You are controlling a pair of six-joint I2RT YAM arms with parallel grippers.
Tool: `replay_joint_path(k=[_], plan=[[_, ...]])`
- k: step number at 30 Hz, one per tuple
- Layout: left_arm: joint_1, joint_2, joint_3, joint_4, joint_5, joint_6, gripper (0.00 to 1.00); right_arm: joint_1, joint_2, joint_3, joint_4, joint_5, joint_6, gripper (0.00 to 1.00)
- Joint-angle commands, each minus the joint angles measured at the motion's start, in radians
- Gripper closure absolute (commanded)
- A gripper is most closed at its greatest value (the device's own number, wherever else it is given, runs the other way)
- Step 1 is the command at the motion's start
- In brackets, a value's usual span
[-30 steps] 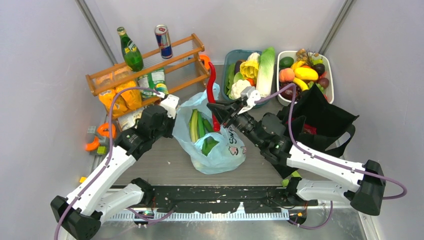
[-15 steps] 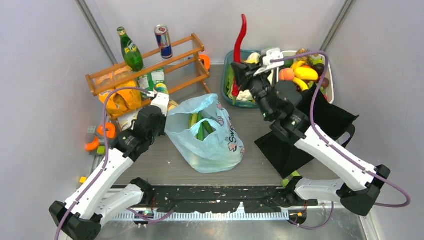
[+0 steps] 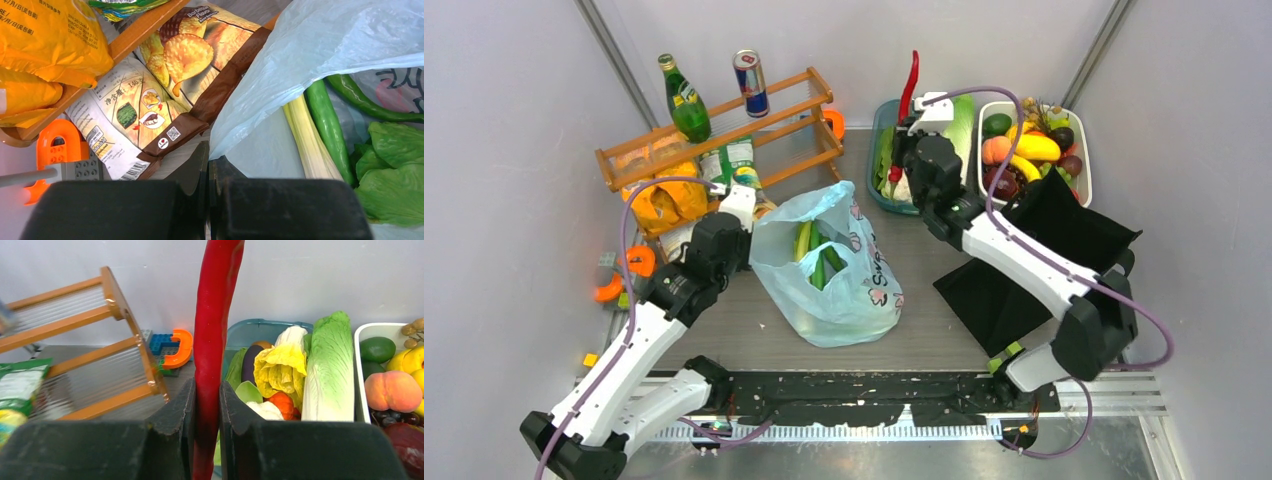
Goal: Untie the knot of the grocery bags and take out the mixed food
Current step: Pick up the fake vegetable from the takeout bag, then place the fake vegetable in the bin.
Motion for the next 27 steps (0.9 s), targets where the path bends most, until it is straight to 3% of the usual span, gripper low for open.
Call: replay_joint_path(k=[1, 12, 20, 27], plan=[[0.007, -0.027, -0.002, 0.042, 0.024, -0.001, 1.00, -0.031, 0.118, 0.065, 0.180, 0.047, 0.008, 0.95], [0.007, -0.011, 0.003, 0.041, 0.080, -0.008, 1.00, -0.109, 0.447, 0.290, 0.207, -0.014, 0.025, 0.95], [0.007, -0.002, 0.006, 0.039, 0.099, -0.008, 1.00, -0.141, 0.674, 0.531, 0.045, -0.009, 0.016, 0.95], [0.007, -0.002, 0.003, 0.042, 0.104, -0.007, 1.00, -0.151, 0.742, 0.561, -0.044, 0.032, 0.062, 0.95]])
